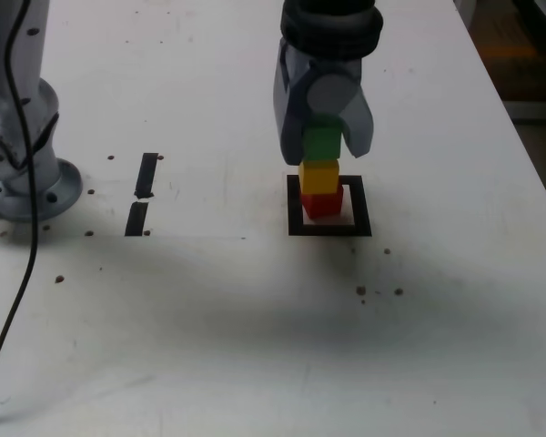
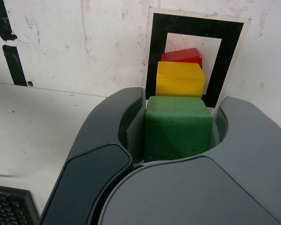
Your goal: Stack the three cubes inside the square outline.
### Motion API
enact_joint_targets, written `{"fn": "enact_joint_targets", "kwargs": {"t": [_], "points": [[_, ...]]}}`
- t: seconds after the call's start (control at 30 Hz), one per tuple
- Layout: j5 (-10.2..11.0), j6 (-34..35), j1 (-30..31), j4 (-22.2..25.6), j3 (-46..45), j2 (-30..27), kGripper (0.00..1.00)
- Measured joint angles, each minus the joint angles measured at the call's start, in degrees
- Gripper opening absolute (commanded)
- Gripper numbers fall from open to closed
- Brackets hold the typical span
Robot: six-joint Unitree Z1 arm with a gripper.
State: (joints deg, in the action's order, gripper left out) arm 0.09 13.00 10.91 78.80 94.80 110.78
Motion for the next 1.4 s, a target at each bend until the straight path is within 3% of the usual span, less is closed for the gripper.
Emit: {"fn": "enact_joint_targets", "kwargs": {"t": [0.3,0.63,0.97,1.2,1.4], "points": [[-0.5,0.0,0.0,-1.1,-0.7,0.4,0.59],[0.1,-0.3,0.0,-2.1,-1.1,0.4,0.62],[1.7,-0.3,0.0,-2.4,-1.3,0.4,0.72],[2.1,-0.4,0.0,-2.2,-1.3,-0.6,0.82],[1.8,0.0,2.2,1.2,-1.6,-4.0,0.92]]}}
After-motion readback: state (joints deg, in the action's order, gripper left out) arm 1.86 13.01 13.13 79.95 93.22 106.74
